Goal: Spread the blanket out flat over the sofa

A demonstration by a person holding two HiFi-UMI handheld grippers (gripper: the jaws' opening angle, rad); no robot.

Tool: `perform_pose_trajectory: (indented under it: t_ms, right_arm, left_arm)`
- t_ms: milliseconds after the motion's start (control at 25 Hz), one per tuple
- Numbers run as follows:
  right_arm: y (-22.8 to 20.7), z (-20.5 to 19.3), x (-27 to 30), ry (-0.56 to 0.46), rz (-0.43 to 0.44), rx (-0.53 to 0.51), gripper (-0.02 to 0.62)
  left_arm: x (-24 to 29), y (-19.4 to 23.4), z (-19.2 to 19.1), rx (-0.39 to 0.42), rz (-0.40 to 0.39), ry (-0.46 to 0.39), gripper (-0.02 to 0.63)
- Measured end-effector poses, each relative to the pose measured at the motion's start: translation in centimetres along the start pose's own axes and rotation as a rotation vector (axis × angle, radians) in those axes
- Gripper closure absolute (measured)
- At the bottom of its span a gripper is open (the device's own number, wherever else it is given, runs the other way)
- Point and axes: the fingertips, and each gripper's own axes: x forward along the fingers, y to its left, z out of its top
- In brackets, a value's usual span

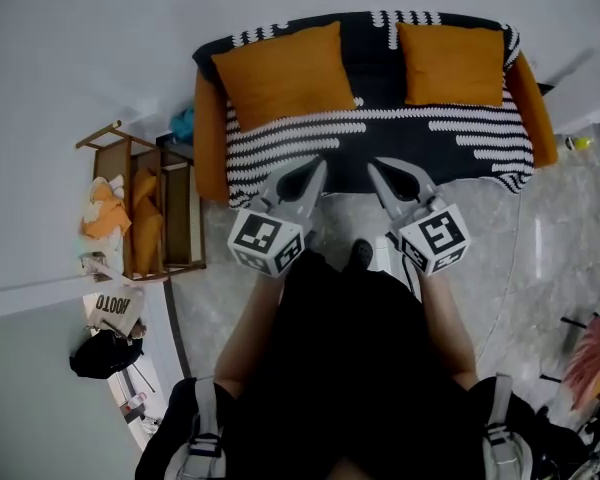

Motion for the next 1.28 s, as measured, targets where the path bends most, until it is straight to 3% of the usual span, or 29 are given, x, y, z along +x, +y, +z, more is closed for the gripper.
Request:
perform_pose_trajectory:
  t_ms: [1280]
  right_arm:
    - [-0.1, -1.3, -1.5, 0.022, -0.018, -0.008, 0.594]
  left_arm:
    - [0.8, -2.2, -1.0, 0.007, -0.039, 0.027, 0.595]
